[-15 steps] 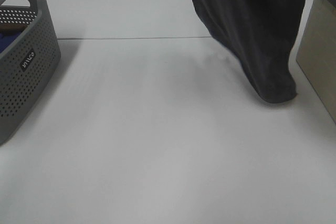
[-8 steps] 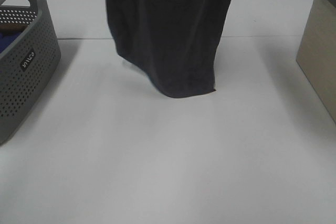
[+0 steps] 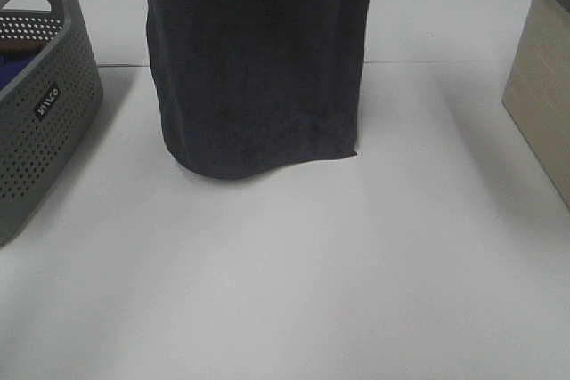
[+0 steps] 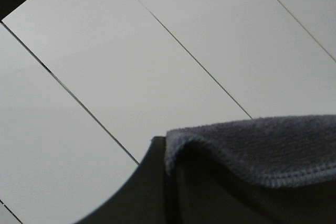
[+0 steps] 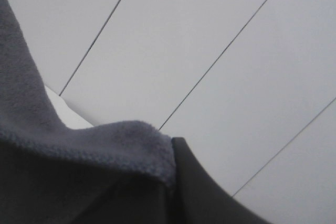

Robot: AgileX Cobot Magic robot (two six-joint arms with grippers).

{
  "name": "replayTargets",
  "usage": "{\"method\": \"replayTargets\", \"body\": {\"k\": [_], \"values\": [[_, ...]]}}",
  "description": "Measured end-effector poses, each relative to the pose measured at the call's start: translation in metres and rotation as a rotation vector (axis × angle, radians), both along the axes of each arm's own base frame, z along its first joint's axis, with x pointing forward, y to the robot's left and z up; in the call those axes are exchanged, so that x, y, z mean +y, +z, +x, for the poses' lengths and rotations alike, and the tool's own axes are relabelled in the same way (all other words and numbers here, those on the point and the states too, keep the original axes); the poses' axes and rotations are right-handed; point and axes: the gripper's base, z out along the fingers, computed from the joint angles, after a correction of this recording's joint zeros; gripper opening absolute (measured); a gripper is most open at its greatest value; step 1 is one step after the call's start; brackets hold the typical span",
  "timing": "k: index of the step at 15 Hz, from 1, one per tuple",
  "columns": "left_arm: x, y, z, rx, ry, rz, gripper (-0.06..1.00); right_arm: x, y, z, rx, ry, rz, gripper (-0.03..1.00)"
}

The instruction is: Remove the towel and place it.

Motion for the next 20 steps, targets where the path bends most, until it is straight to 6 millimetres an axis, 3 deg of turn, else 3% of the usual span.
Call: {"method": "replayTargets", "body": {"k": [4, 6, 7, 8, 13, 20], "values": [[0.004, -0.032, 0.045, -0.137, -0.076, -0.106, 0.00, -0.018, -0.010, 0.060, -0.070, 0.023, 0.152, 0.01], [0.005, -0.043, 0.069, -0.181, -0.086, -0.163, 0.00, -0.023, -0.012, 0.081, -0.109, 0.053, 0.216, 0.01], [0.008, -0.039, 0.092, -0.256, -0.080, -0.249, 0.00, -0.025, -0.016, 0.102, -0.147, 0.080, 0.278, 0.01], [0.009, -0.041, 0.103, -0.265, -0.068, -0.272, 0.00, -0.025, -0.019, 0.108, -0.148, 0.085, 0.301, 0.01], [0.005, -0.074, 0.128, -0.185, -0.034, -0.277, 0.00, -0.033, -0.032, 0.124, -0.133, 0.074, 0.330, 0.01], [0.006, -0.085, 0.135, -0.053, 0.012, -0.253, 0.00, -0.037, -0.039, 0.126, -0.059, 0.034, 0.378, 0.01]]}}
